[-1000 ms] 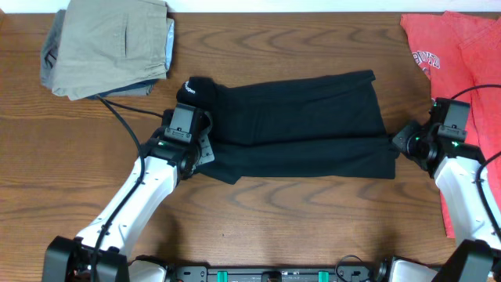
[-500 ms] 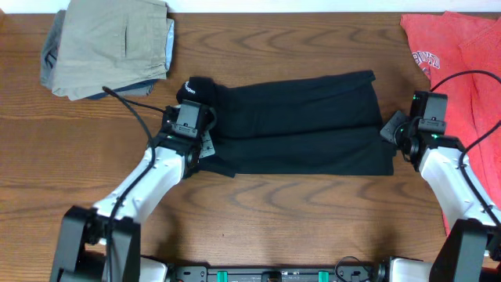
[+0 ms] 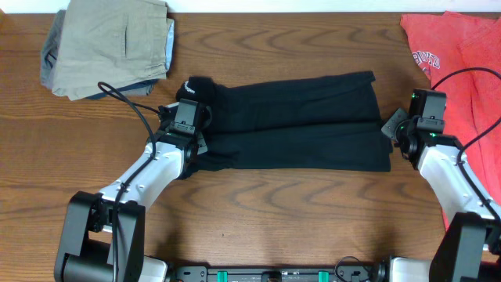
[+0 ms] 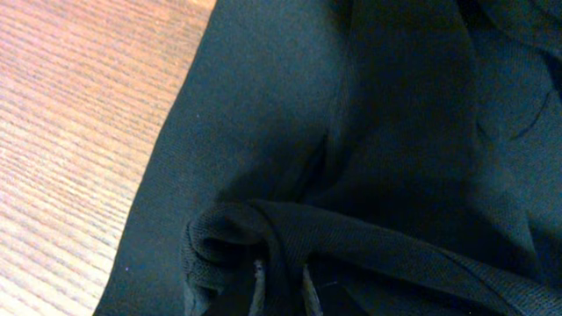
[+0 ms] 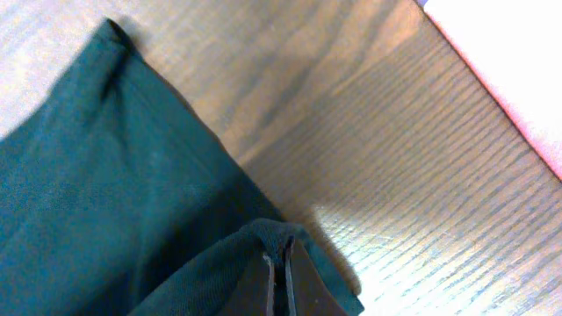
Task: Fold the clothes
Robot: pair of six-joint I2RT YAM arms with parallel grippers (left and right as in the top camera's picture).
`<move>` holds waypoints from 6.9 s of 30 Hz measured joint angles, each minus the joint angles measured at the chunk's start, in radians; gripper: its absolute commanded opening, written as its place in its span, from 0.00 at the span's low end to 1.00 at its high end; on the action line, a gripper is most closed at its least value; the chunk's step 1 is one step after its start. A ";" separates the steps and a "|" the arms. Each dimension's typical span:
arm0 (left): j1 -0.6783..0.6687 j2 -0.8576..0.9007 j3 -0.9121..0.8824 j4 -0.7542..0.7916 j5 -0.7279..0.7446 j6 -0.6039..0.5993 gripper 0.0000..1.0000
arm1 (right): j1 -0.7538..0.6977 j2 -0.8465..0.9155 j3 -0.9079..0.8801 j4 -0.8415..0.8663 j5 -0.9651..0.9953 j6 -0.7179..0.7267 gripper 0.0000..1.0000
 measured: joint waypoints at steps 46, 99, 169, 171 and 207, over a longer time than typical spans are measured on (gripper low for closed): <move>0.010 -0.034 0.055 -0.363 0.393 0.005 0.26 | 0.037 0.030 -0.011 -0.241 -0.288 -0.062 0.04; 0.232 0.103 0.101 -0.640 0.092 -0.011 0.26 | 0.090 0.135 -0.023 -0.238 -0.266 0.013 0.02; 0.115 0.034 0.072 -0.346 0.589 -0.310 0.75 | 0.166 0.158 0.264 -0.502 -0.337 -0.167 0.84; 0.115 0.034 0.072 -0.343 0.589 -0.310 0.71 | 0.166 0.158 0.264 -0.502 -0.337 -0.167 0.84; 0.115 0.034 0.072 -0.066 0.563 -0.312 0.09 | 0.166 0.158 0.264 -0.502 -0.337 -0.167 0.83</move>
